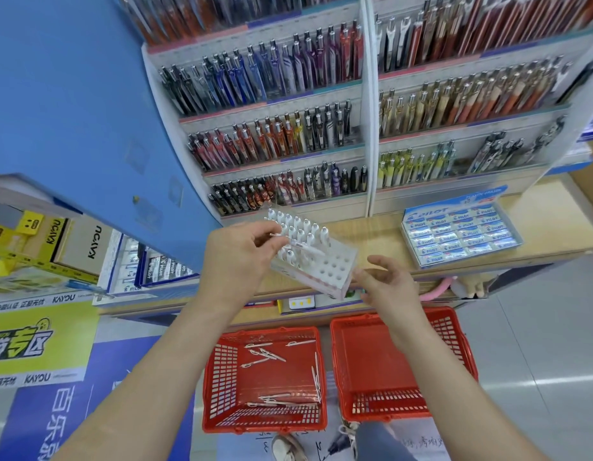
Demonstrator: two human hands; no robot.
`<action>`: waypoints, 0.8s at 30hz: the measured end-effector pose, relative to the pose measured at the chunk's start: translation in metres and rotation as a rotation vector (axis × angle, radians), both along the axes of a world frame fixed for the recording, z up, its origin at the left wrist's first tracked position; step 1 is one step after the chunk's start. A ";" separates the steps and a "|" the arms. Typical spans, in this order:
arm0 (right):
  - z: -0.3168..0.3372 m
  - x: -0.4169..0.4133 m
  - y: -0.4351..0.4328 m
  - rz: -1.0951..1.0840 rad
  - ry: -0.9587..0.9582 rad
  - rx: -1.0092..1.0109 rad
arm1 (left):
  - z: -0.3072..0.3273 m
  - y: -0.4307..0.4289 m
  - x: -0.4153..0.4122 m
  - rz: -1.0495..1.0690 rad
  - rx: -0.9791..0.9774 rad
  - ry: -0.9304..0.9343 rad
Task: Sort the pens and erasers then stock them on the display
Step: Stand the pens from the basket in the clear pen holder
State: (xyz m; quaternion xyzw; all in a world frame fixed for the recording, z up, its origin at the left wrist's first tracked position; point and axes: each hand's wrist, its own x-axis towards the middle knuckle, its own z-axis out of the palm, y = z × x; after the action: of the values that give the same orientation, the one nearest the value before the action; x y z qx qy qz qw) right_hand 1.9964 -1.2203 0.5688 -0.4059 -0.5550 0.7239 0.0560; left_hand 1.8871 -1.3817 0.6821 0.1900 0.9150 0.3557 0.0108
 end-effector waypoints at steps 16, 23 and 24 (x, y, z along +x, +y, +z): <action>-0.008 -0.015 -0.012 0.071 -0.008 0.132 | -0.029 0.033 -0.018 -0.276 -0.282 0.205; -0.019 -0.013 -0.013 -0.026 0.034 0.005 | -0.046 0.048 -0.027 -0.314 -0.342 0.141; -0.020 -0.014 -0.014 -0.042 0.031 -0.003 | -0.048 0.050 -0.028 -0.290 -0.319 0.133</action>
State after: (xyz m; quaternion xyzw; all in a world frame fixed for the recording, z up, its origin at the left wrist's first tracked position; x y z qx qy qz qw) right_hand 1.9829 -1.2340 0.5490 -0.4062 -0.5442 0.7298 0.0792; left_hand 1.8593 -1.3321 0.6345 0.3384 0.9216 0.1877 0.0313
